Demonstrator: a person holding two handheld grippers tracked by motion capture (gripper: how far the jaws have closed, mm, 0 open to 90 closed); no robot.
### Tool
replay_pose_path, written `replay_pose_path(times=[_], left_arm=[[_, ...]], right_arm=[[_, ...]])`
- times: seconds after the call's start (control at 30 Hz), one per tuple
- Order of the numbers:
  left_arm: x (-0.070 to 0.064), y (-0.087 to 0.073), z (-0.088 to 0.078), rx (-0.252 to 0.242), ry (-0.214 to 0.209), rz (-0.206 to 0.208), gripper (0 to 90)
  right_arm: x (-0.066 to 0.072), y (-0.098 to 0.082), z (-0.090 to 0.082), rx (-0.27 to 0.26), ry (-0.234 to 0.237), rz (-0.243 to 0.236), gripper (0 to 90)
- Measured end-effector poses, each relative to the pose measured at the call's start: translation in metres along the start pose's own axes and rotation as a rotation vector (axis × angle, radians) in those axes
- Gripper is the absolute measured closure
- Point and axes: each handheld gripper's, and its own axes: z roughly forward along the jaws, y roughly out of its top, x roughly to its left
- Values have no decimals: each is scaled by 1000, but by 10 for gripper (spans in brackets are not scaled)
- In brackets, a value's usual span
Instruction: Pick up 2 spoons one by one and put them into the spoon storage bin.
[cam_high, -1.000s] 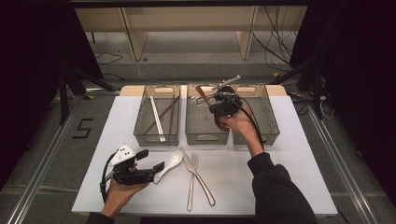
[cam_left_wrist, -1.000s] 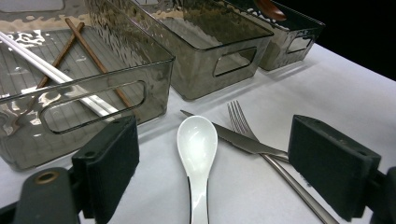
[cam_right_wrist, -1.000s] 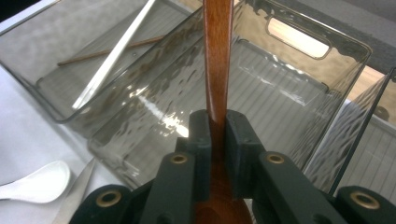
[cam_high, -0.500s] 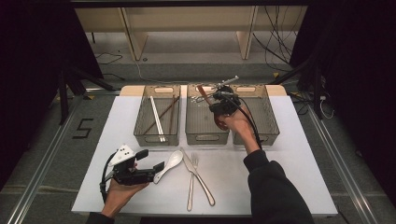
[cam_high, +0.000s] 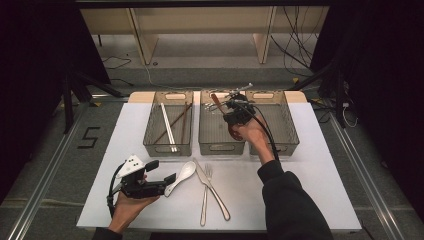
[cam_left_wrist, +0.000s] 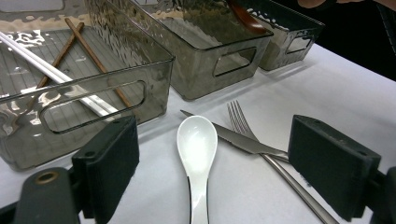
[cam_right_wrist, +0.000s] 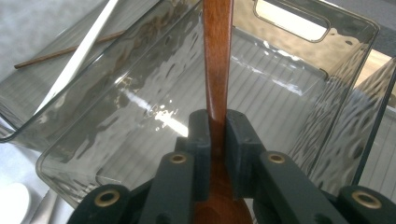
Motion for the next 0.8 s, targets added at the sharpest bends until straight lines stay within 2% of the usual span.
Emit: replay_pose_path(times=[0.17,0.27,0.4,0.5,0.6,0.8], left_arm=[[0,0,0,-1,-2,-2,162],[0,0,0,1,-2,-1,162],[0,0,0,-1,-1,1,162],[0,0,0,1,-1,-1,162],[0,0,0,0,-1,-1,162],[0,0,0,1,0,0,162]], right_arm=[[-1,-1,3,16,2,5,804],[0,-2,5,22,12,15,719],[1,-1,4,18,21,8,680],[1,-1,0,11,29,5,649],[1,-2,-5,4,36,5,570],[5,-6,-20,-20,43,-18,477]])
